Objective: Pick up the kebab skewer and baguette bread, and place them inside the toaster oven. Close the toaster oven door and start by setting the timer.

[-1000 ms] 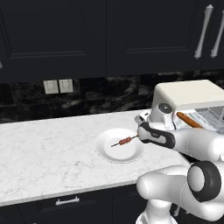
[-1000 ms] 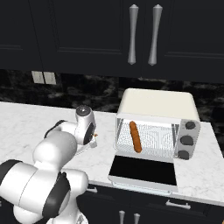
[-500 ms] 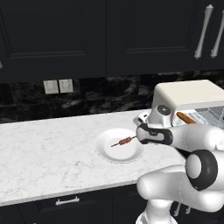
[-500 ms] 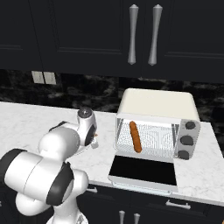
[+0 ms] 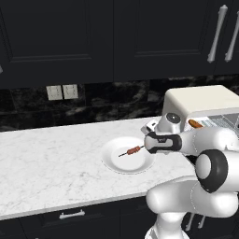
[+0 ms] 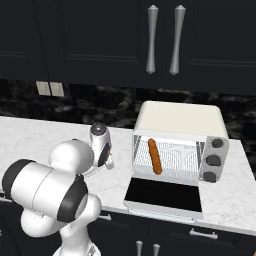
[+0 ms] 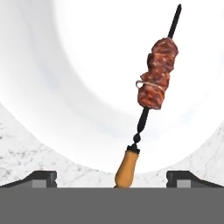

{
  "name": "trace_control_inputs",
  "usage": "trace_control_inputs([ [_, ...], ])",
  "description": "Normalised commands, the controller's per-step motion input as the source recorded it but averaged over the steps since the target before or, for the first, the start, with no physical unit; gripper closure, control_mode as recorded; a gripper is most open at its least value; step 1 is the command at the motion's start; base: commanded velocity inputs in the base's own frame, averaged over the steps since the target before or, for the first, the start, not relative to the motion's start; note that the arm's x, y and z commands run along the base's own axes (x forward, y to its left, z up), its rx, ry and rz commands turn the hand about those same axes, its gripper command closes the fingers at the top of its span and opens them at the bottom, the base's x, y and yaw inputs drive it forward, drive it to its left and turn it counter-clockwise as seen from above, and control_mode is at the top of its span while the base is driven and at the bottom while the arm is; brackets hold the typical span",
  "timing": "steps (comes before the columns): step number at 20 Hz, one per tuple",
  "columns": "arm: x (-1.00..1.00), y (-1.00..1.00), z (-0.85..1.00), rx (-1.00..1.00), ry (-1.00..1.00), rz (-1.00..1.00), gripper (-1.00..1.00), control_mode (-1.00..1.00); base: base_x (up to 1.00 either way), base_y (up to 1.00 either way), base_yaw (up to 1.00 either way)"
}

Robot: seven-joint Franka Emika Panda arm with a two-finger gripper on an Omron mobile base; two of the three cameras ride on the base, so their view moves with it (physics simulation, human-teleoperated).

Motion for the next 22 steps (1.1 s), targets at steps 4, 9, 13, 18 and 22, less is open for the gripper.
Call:
trace_control_inputs([
  [4, 0.09, 0.0, -0.02, -0.03, 0.0, 0.02, -1.0, -1.0, 0.0, 0.0, 0.0],
  [9, 0.08, 0.0, -0.05, -0.03, 0.0, 0.01, -1.0, -1.0, 0.0, 0.0, 0.0],
  [13, 0.12, 0.0, -0.12, 0.0, 0.0, 0.01, -1.0, -1.0, 0.0, 0.0, 0.0],
  [18, 0.17, 0.0, -0.1, 0.0, 0.0, 0.01, -1.0, -1.0, 0.0, 0.0, 0.0],
  [22, 0.21, 0.0, -0.1, -0.01, 0.0, 0.01, -1.0, -1.0, 0.0, 0.0, 0.0],
])
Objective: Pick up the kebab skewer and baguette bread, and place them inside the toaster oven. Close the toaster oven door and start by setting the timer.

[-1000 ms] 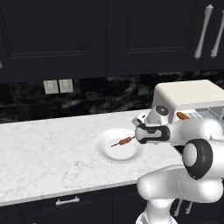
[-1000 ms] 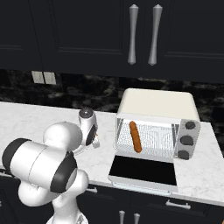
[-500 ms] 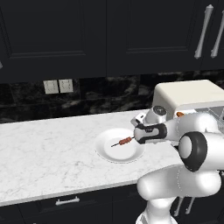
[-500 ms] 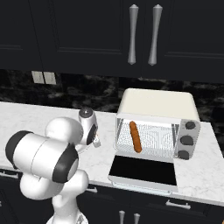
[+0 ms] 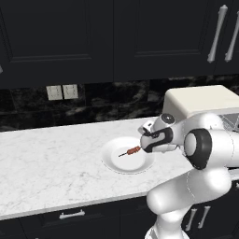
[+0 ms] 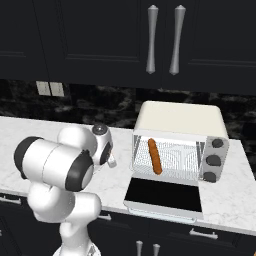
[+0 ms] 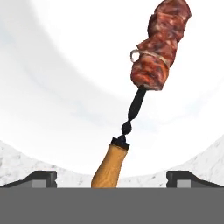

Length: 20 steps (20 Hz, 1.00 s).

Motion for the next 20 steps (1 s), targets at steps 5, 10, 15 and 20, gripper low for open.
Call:
trace_control_inputs([
  [5, 0.15, 0.0, -0.15, -0.02, 0.0, 0.01, -1.0, -1.0, 0.0, 0.0, 0.0],
  [10, 0.0, 0.0, -0.04, -0.02, 0.0, 0.01, 1.0, -1.0, 0.0, 0.0, 0.0],
  [15, 0.0, 0.0, 0.0, 0.0, -0.01, 0.01, 1.0, -1.0, 0.0, 0.0, 0.0],
  [20, 0.0, 0.0, -0.01, -0.01, -0.01, 0.0, 1.0, -1.0, 0.0, 0.0, 0.0],
])
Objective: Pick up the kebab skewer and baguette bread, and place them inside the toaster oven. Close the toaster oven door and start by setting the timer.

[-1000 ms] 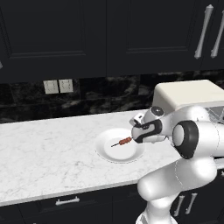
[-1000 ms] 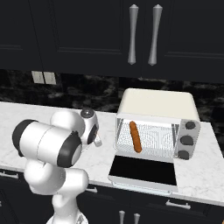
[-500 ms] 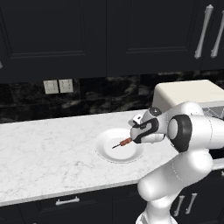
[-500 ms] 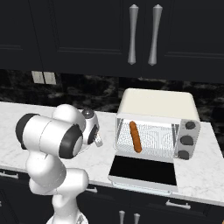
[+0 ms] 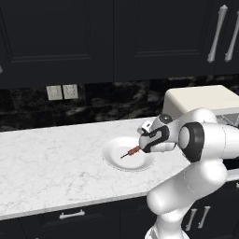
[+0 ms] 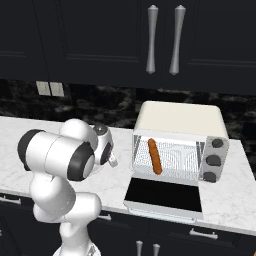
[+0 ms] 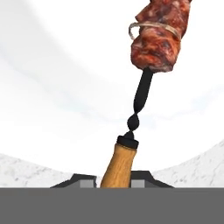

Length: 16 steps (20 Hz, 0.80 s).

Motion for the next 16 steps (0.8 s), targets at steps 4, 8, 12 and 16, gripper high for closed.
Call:
trace_control_inputs([
  [4, -0.08, 0.0, 0.0, 0.0, -0.02, 0.01, 1.0, -1.0, 0.0, 0.0, 0.0],
  [8, -0.48, 0.0, 0.15, 0.0, -0.1, 0.0, 1.0, -1.0, 0.0, 0.0, 0.0],
  [12, -0.55, 0.0, 0.22, 0.0, -0.07, 0.0, 1.0, -1.0, 0.0, 0.0, 0.0],
  [16, -0.33, 0.0, 0.64, 0.0, -0.01, -0.01, 1.0, -1.0, 0.0, 0.0, 0.0],
])
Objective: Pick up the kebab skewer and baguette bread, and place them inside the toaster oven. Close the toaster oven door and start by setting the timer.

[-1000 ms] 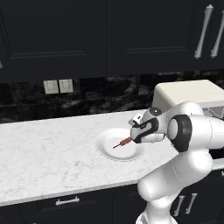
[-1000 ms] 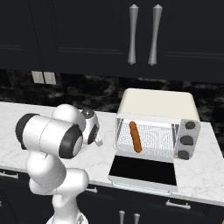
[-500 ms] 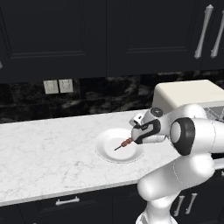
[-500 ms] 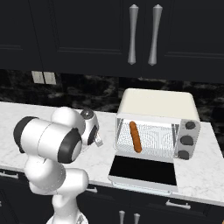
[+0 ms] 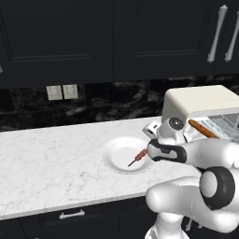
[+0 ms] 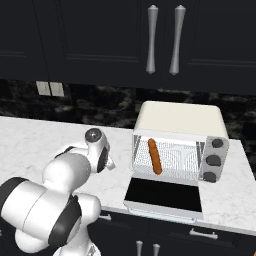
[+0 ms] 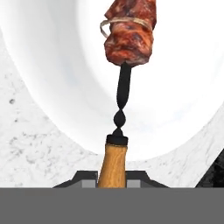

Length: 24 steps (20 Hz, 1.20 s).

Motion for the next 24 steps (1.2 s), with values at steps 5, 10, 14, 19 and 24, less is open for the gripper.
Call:
trace_control_inputs([
  [5, -0.17, -0.06, 0.79, -0.02, 0.04, -0.06, 1.0, -1.0, 0.0, 0.0, 0.0],
  [10, -0.68, -0.03, 0.42, 0.0, 0.01, -0.07, 1.0, -1.0, 0.0, 0.0, 0.0],
  [14, -0.62, 0.0, 0.41, 0.0, 0.0, -0.1, 1.0, -1.0, 0.0, 0.0, 0.0],
  [19, -0.53, -0.12, 0.58, 0.0, 0.0, -0.13, 1.0, -1.0, 0.0, 0.0, 0.0],
  [24, -0.82, -0.24, 0.46, 0.0, 0.0, -0.21, 1.0, -1.0, 0.0, 0.0, 0.0],
])
